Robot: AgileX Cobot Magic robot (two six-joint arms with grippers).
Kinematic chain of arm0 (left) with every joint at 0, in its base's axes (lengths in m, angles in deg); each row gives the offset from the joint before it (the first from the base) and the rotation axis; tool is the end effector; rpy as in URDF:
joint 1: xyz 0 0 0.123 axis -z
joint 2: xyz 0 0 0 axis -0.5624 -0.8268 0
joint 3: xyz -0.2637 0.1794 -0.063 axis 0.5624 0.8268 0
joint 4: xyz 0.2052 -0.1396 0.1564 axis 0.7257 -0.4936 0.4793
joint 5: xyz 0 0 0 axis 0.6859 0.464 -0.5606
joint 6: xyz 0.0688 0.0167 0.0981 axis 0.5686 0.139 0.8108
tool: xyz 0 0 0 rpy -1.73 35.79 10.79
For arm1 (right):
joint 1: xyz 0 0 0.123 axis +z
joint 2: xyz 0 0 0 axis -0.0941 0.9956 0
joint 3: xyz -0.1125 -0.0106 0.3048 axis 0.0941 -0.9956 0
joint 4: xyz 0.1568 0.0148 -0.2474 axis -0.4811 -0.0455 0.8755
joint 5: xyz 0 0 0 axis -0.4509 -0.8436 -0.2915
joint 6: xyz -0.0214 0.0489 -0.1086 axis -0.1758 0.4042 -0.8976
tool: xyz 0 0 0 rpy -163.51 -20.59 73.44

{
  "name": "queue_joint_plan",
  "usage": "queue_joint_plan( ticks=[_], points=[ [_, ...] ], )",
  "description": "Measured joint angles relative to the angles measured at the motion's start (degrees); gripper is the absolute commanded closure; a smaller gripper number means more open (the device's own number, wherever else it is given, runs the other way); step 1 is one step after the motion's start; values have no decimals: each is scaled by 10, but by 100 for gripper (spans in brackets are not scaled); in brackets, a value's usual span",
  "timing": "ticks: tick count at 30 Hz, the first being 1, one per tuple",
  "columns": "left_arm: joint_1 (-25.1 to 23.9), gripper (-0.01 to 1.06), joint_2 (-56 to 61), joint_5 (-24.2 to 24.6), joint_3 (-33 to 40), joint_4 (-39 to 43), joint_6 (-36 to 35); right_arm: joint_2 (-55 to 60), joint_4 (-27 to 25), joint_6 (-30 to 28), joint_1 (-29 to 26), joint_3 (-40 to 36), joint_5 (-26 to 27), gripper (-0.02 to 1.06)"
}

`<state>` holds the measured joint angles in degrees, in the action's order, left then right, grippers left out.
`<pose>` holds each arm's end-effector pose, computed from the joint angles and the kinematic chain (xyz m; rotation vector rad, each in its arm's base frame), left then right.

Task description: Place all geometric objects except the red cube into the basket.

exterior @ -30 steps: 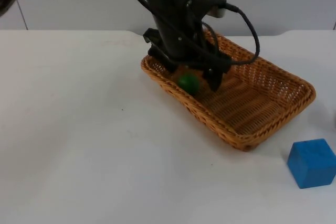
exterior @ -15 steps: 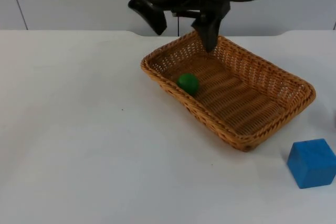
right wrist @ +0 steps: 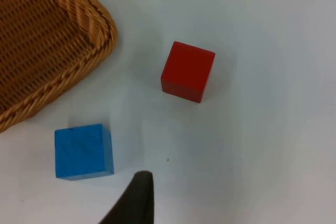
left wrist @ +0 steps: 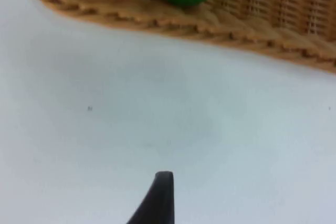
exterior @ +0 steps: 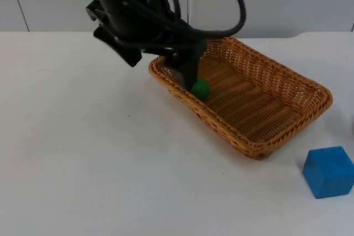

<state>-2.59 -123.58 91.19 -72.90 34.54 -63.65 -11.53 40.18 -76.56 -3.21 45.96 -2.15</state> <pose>0.3728 -0.2393 0.2170 0.8722 2.6766 -0.2098 0.1998 0.0029 0.3066 -0.0339 2.4372 -0.0318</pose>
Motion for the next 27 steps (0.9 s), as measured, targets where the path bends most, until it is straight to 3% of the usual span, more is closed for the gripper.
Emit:
queue_joint_plan(
  ticks=[7,12,21,27],
  points=[
    [-51,15,46,-12,65,-7,0,0,0,0,0,0,0,-1],
    [-142,15,89,-12,132,-36,0,0,0,0,0,0,0,-1],
    [-250,15,218,-37,283,-67,0,0,0,0,0,0,0,-1],
    [-277,15,313,-37,347,-70,-1,0,0,0,0,0,0,-1]
  ],
)
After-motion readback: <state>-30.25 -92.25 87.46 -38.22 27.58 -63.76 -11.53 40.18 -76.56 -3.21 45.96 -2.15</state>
